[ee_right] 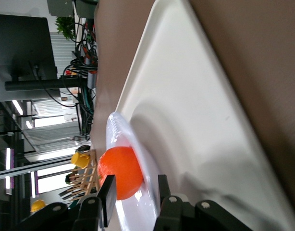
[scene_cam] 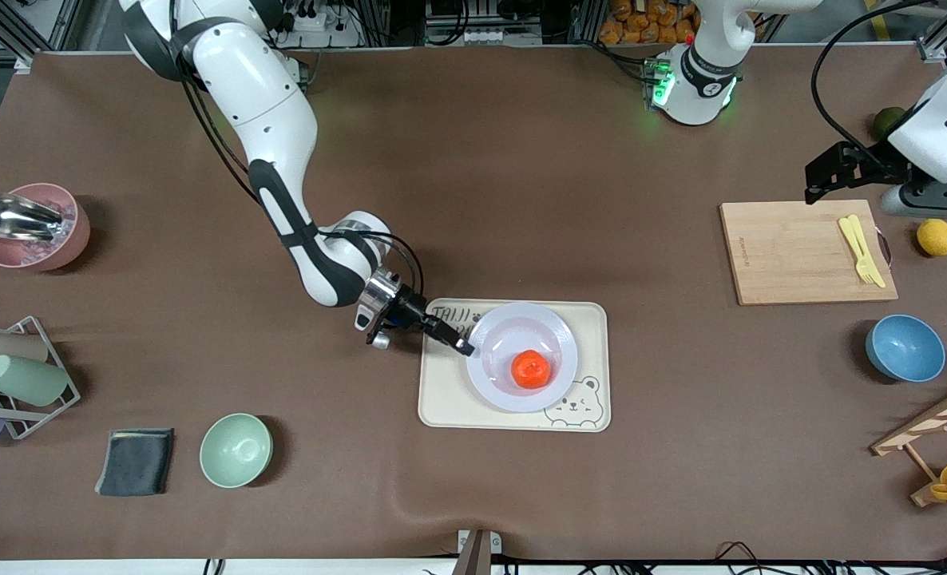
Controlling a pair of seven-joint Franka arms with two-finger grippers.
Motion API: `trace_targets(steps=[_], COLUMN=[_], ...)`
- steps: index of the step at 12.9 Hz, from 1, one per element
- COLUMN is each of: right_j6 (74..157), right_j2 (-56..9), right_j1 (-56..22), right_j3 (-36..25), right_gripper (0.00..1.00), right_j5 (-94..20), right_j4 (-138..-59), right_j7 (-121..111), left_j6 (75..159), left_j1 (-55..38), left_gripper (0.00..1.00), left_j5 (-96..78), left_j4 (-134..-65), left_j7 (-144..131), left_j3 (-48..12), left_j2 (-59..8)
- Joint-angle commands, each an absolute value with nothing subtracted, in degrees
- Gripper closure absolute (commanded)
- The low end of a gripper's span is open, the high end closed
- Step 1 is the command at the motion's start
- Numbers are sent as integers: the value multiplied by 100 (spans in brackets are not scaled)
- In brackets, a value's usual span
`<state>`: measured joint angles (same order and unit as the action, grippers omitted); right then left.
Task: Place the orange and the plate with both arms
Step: 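Open the right gripper and release the plate rim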
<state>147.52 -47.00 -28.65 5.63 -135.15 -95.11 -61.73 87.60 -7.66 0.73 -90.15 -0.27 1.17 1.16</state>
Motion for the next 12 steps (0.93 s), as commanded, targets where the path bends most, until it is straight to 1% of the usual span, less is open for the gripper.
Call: trace_targets(steps=[1, 2, 5, 7, 9, 12], right_j6=[14924, 14941, 14977, 14915, 14793, 14223], right_j2=[-4746, -4711, -4579, -4439, -4369, -4307], right_j1=[-2707, -2681, -2506, -2277, -2084, -1680], right_j3=[633, 633, 624, 633, 642, 633], right_gripper=[58, 58, 58, 58, 58, 58], right_j5=[-12800, -12371, -10500, -9461, -9028, -8676], right_j4=[-9387, -9387, -9360, -9378, -9404, -9457], right_j7=[-5532, -5041, -3047, -2218, -1987, -1978], left_j6=[8789, 8789, 8798, 8807, 8833, 8842], left_j1=[-782, -774, -774, -773, -773, -765], left_gripper=[0, 0, 0, 0, 0, 0], left_j5=[53, 53, 53, 53, 53, 53], left_j4=[-8982, -8982, -8982, -8982, -8982, -8982], left_j7=[9, 0, 0, 0, 0, 9], left_j3=[114, 114, 114, 114, 114, 114], left_j2=[123, 123, 114, 114, 114, 114])
